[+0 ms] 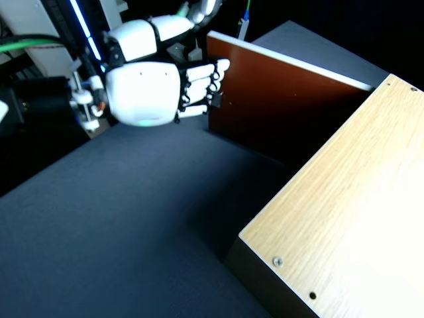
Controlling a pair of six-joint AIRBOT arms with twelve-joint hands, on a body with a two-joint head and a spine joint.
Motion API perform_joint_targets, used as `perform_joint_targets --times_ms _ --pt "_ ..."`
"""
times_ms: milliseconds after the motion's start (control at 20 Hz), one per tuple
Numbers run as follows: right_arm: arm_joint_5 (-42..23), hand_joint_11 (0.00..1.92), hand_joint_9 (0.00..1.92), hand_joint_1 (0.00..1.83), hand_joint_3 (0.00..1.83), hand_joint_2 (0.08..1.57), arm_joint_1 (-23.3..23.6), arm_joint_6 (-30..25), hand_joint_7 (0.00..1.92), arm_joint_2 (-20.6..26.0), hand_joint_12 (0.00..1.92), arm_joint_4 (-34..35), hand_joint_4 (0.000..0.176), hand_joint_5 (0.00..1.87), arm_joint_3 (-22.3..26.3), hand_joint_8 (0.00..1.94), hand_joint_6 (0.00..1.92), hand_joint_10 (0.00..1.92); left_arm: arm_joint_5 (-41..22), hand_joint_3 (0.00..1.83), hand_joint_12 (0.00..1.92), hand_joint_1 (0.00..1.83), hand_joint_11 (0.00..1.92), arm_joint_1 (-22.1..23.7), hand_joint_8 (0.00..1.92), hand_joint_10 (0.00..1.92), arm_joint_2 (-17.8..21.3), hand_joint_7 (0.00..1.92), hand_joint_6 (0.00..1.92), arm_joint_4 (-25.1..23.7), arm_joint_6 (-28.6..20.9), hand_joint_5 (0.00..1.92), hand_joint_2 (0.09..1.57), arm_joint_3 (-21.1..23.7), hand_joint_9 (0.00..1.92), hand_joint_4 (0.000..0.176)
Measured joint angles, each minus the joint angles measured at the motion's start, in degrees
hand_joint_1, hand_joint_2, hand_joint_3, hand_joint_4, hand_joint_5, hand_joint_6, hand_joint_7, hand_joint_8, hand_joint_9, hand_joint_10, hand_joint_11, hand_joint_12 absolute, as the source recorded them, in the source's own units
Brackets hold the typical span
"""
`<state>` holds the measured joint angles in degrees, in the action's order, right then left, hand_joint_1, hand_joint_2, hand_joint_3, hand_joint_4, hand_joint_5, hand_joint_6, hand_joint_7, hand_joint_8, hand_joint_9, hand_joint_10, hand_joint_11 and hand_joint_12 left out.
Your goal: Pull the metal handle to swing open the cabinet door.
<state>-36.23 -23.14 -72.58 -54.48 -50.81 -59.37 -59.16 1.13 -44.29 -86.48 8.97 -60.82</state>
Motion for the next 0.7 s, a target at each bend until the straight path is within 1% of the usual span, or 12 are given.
perform_joint_targets --times_ms 300,500,700 --pt "-1.14 0.00 0.34 0.00 0.00 1.36 -1.99 -0.09 0.37 -1.44 0.90 -0.07 0.000 0.34 -1.29 0.00 0.01 0.00 0.07 0.00 0.59 0.00 0.00 -0.09 0.00 0.00 0.17 0.31 0.00 -0.83 0.04 0.26 1.39 0.00 0.28 0.000" --pt "-1.01 0.00 0.33 0.00 0.00 1.36 -2.84 -1.20 0.36 -1.90 0.88 -1.75 0.000 0.32 -3.13 0.00 0.00 0.00 0.37 0.00 0.60 0.00 0.00 -0.15 0.00 0.00 0.13 0.32 0.00 0.96 0.04 0.26 1.39 0.00 0.29 0.000" --pt "-1.09 0.00 0.33 0.00 0.00 1.36 -2.84 -1.95 0.35 -1.16 0.88 0.59 0.000 0.32 -4.50 0.00 0.00 0.00 0.35 0.00 0.61 0.00 0.00 -0.15 0.00 0.00 0.13 0.32 0.00 0.59 0.02 0.27 1.39 0.00 0.29 0.000"
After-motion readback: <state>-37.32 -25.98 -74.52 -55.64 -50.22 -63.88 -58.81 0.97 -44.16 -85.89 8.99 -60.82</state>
